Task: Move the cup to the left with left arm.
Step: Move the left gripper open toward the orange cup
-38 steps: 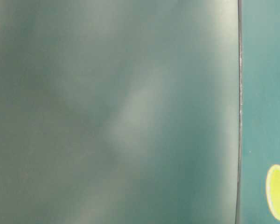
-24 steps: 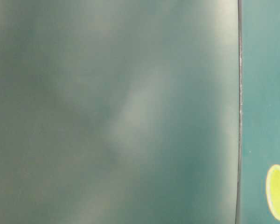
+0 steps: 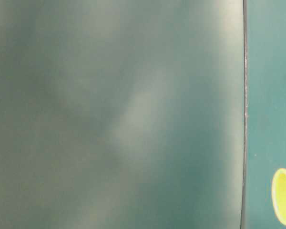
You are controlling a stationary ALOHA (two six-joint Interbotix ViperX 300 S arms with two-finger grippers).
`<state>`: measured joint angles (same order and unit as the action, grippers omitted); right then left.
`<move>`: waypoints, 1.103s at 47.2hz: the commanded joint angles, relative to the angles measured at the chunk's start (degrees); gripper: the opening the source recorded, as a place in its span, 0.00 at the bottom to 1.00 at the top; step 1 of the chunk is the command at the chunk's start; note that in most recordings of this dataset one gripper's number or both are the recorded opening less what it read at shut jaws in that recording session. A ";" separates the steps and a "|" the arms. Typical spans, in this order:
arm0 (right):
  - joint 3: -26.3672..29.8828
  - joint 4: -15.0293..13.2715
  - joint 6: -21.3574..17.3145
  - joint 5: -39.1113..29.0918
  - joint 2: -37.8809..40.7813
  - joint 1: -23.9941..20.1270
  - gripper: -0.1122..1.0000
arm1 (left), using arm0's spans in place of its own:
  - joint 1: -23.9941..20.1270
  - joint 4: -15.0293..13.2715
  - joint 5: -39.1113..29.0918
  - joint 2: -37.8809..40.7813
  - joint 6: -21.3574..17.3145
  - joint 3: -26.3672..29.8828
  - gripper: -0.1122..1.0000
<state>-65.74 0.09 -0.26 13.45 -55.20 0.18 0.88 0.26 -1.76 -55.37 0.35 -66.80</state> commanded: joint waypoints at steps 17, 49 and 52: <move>1.67 0.00 0.26 -2.37 0.26 -0.09 0.10 | -0.35 0.09 4.57 9.05 0.09 -2.99 0.38; 1.85 0.00 0.62 -2.55 -0.26 -0.09 0.10 | -7.21 0.53 31.82 42.98 -1.23 -1.76 0.87; 1.93 0.00 0.62 -2.81 -0.35 -0.09 0.10 | -7.12 0.79 32.70 46.14 -1.23 0.00 0.88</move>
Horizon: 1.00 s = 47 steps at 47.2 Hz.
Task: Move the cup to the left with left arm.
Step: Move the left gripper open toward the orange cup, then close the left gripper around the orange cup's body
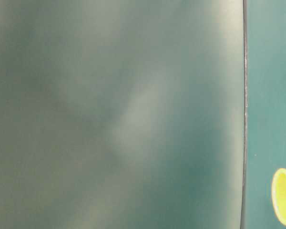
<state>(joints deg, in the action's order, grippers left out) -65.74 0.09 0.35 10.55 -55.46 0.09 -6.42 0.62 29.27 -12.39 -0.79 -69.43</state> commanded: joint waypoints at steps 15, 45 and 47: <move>2.11 -0.18 0.09 -1.41 -0.88 0.00 0.09 | 1.67 0.97 4.22 12.74 -0.18 8.79 0.89; 2.29 -0.35 0.09 -2.99 -1.49 0.00 0.10 | 2.90 0.97 7.21 17.84 -1.93 13.45 0.89; 2.29 -0.35 0.09 -2.99 -1.58 0.00 0.10 | 2.90 0.97 7.12 18.02 -2.20 13.62 0.88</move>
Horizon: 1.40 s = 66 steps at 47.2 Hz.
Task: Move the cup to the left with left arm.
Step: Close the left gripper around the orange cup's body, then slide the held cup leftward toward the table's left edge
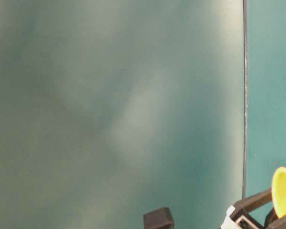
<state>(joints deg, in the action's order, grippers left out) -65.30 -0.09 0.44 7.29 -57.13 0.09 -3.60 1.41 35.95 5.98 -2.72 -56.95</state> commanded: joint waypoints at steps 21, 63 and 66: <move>2.29 -0.18 0.00 -1.67 -0.97 0.00 0.10 | 0.09 -0.09 -0.97 -0.62 -1.32 1.85 0.73; 2.55 -0.26 0.00 -3.52 -1.58 0.00 0.10 | -0.62 -0.18 -5.89 -13.80 -0.97 -7.91 0.73; 2.55 -0.18 -0.09 -3.52 -1.58 0.00 0.09 | -0.53 -0.18 -5.89 -15.38 -0.97 -9.32 0.73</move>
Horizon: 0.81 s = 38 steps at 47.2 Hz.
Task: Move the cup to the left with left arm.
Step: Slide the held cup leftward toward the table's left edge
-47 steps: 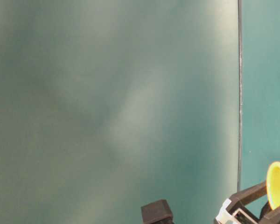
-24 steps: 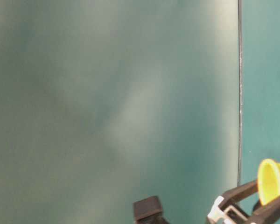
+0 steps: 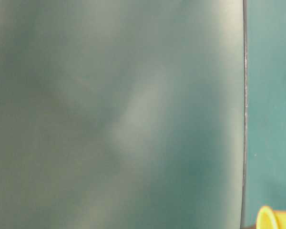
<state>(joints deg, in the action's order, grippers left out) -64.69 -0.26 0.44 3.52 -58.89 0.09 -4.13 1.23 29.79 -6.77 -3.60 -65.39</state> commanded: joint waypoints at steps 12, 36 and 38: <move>1.93 0.00 -0.09 0.26 0.18 0.00 0.10 | 1.49 0.00 -0.44 -9.49 -0.09 -6.06 0.73; 1.85 -0.09 -0.26 0.26 0.35 0.00 0.09 | 7.29 0.00 -20.21 -27.69 0.09 -9.32 0.73; 1.85 -0.09 -0.26 0.26 0.35 0.00 0.10 | 7.56 0.00 -21.45 -29.44 0.09 -9.76 0.73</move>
<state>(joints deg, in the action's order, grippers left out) -64.69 -0.26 0.18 3.52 -58.80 0.09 2.64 1.23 10.37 -33.66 -3.69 -75.15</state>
